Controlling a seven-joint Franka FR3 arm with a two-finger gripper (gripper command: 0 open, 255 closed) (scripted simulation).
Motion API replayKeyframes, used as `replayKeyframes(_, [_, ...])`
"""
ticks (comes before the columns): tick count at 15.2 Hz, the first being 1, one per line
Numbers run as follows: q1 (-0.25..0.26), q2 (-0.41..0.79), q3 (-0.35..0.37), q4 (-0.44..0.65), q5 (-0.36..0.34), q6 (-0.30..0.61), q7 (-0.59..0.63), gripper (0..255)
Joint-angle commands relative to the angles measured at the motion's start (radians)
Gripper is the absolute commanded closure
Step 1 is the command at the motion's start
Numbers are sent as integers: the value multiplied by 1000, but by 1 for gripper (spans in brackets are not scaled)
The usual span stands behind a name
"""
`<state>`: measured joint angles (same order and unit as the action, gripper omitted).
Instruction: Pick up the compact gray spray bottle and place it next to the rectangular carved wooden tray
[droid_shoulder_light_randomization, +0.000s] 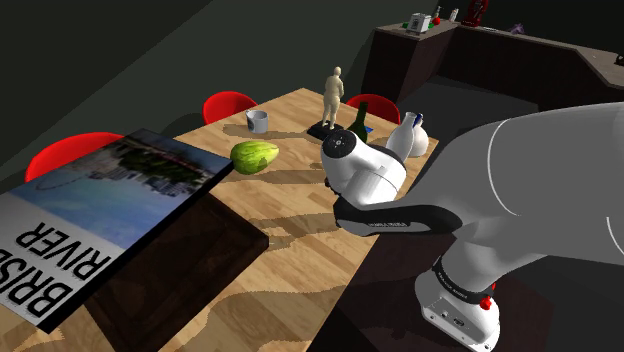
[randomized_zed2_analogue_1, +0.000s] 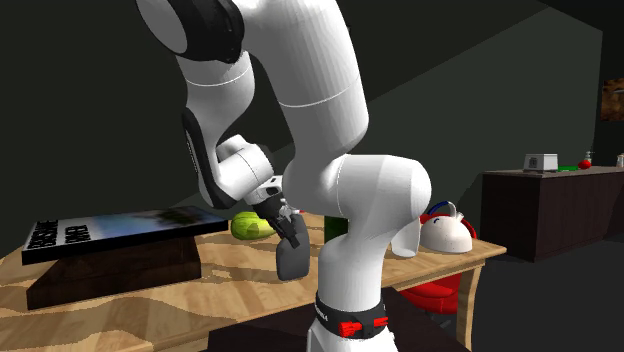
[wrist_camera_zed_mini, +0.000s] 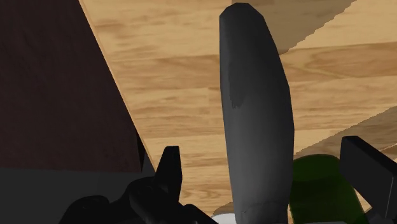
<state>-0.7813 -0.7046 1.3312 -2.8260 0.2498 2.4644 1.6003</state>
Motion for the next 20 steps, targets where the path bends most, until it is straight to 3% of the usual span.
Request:
replayKeyframes(1, [-1, 0, 1, 0, 0, 1, 0, 0])
replayKeyframes(3, [-1, 0, 1, 0, 0, 1, 0, 0])
replayKeyframes(4, [-1, 0, 1, 0, 0, 1, 0, 255])
replayKeyframes(13, [-1, 0, 1, 0, 0, 1, 0, 255])
replayKeyframes(20, [97, -68, -135, 21, -6, -116, -54, 255])
